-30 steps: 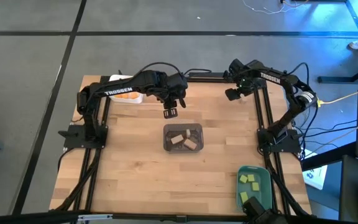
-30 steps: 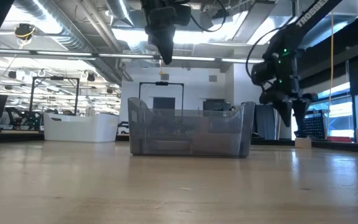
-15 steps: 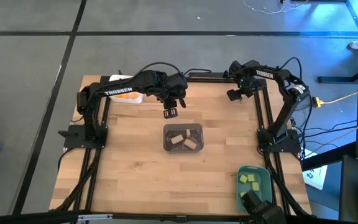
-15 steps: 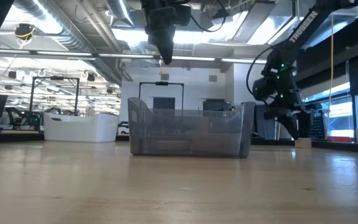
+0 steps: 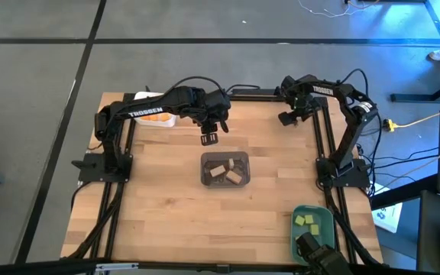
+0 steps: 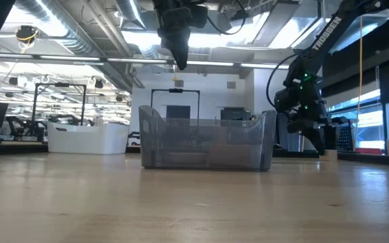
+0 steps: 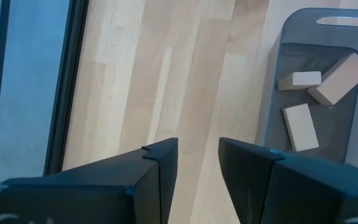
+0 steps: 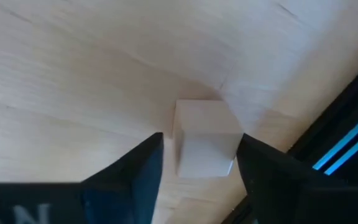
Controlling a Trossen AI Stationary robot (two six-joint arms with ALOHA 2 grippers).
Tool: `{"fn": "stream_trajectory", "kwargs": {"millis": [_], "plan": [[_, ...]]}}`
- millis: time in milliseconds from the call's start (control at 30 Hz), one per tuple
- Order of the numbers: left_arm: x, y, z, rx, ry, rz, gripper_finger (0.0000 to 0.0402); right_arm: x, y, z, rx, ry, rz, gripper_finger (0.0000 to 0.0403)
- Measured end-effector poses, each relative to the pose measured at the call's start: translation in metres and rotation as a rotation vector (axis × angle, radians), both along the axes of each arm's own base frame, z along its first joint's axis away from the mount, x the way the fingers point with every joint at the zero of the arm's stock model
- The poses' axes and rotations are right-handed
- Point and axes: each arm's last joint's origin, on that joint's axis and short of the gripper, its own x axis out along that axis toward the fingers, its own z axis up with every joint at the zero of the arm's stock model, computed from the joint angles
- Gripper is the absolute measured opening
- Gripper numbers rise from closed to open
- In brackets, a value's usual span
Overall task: Sort & place blocks by color
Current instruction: Put the brown block into the black bin
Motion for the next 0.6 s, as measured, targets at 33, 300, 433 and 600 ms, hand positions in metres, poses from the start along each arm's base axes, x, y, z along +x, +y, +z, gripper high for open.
{"fn": "stream_trajectory", "kwargs": {"millis": [33,300,433,600], "plan": [[0.0,0.0,0.0,0.0,0.0,0.0,0.0108,0.0,0.0,0.0,0.001,-0.001,0.006,0.0192],[0.0,0.0,0.0,0.0,0.0,-0.001,0.0108,0.001,-0.001,0.001,0.007,-0.009,0.069,0.0122],[0.0,0.0,0.0,0.0,0.004,-0.001,0.0108,0.004,-0.007,0.011,-0.006,-0.026,0.119,0.0122],[-0.001,0.0,-0.001,-0.002,0.014,-0.001,0.0108,0.016,-0.01,0.035,0.011,-0.028,0.199,0.0122]]}}
